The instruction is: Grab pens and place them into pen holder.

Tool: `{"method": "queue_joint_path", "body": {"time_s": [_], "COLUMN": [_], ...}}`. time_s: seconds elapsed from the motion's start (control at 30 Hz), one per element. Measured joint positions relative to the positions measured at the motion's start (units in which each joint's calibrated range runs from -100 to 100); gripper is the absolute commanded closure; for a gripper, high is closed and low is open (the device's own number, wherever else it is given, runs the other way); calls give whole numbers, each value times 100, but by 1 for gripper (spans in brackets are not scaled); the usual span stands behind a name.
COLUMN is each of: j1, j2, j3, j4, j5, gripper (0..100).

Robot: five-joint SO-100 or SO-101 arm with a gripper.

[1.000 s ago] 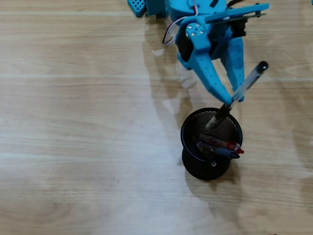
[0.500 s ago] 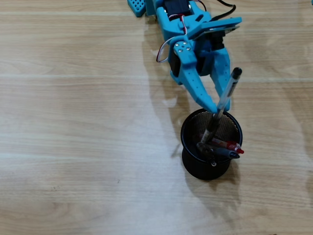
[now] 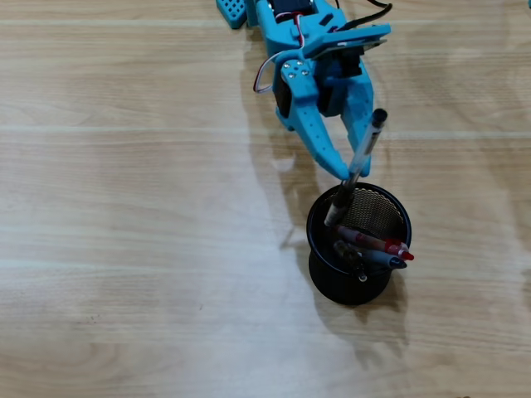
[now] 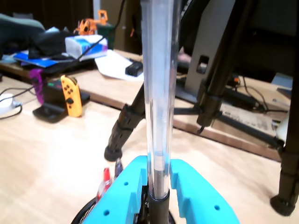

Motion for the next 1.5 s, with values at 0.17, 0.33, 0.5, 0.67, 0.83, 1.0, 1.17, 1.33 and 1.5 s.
{"method": "queue_joint_path", "body": {"time_s": [0.17, 0.33, 0.5, 0.67, 0.83, 1.0, 1.17, 1.33, 1.5], "j1": [-38, -124, -248, -267, -276, -133, 95, 286, 553], "j2": [-323, -612, -714, -722, -892, -1427, -2056, -3101, -4274], "j3": [435, 692, 870, 905, 914, 1224, 2121, 3381, 4703], "j4": [0, 0, 0, -35, -35, -35, -35, -35, -35], "j5": [0, 0, 0, 0, 125, 276, 317, 832, 1176], "gripper": [82, 70, 70, 70, 86, 97, 98, 98, 98]}}
